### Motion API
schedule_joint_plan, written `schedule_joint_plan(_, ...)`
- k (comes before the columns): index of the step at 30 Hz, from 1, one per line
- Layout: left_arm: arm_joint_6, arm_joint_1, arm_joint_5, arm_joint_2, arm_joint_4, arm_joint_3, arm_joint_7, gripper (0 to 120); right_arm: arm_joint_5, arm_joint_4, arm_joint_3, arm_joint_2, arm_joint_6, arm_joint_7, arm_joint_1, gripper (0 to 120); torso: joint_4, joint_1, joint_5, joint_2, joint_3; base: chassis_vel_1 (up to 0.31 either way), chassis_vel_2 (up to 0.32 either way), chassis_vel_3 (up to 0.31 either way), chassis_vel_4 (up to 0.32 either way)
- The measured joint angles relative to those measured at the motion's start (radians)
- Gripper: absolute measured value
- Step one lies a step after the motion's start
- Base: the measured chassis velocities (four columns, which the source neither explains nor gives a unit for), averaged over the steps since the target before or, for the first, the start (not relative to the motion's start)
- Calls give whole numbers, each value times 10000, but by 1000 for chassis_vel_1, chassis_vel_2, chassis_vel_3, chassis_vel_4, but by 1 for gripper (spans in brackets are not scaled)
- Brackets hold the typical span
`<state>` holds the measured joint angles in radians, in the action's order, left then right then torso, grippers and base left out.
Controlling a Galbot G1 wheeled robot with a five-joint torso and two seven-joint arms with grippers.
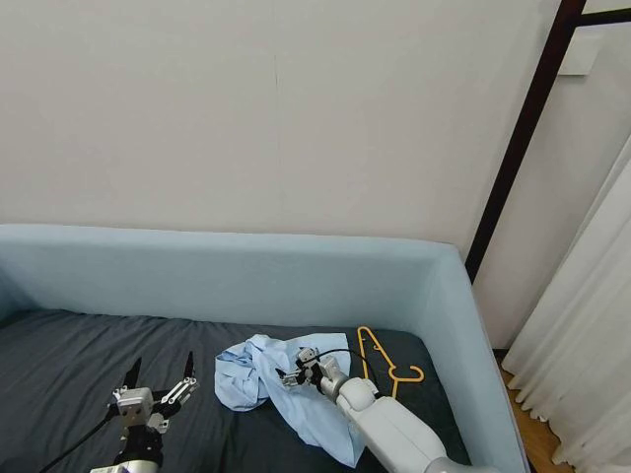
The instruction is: Pick up the clothes from the sofa and hang them on the clothes hanger.
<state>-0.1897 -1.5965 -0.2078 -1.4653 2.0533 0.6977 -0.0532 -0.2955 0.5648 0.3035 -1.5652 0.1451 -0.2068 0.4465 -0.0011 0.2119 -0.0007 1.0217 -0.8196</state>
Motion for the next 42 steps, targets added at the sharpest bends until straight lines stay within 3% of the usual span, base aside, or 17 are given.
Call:
schedule_joint_plan(4,-10,-54,69,-128,33,13,-23,100,696,-164,-50,-259,-116,930,106,91,0,0,1,1,0,0,0,0,0)
schedule_joint_plan(5,-23,-80,95,-178,40,20,-42,100,987,-207,-78,-320,-176,1223,156,86,0,0,1,1,0,0,0,0,0)
schedule_joint_plan(6,-58,-169,191,-308,89,36,-65,100,1552,-272,-165,-378,-366,1569,291,71,-1,-1,1,1,0,0,0,0,0)
schedule_joint_plan(26,-248,-154,207,-92,-99,14,-299,100,1713,56,-495,-138,187,1386,682,0,-2,-1,1,1,0,0,0,0,0)
schedule_joint_plan(31,-287,-152,197,-43,-142,17,-333,100,1285,441,-497,-6,437,1265,778,0,0,-1,1,1,0,0,0,0,0)
schedule_joint_plan(35,-320,-143,178,17,-172,15,-370,100,-21,1356,-303,321,901,1010,844,0,-1,-1,1,1,0,0,0,0,0)
schedule_joint_plan(39,-333,-143,29,159,-162,30,-389,100,-2862,3131,-14,1134,2250,212,741,0,0,-1,3,1,0,0,0,0,0)
schedule_joint_plan(40,-333,-143,29,159,-162,30,-389,100,-2862,3131,-14,1134,2250,212,741,0,0,-1,3,1,0,0,0,0,0)
schedule_joint_plan(42,-374,-148,-54,223,-152,49,-390,100,-4212,4081,91,1558,2627,-9,453,0,-4,-1,2,1,-1,0,0,0,0)
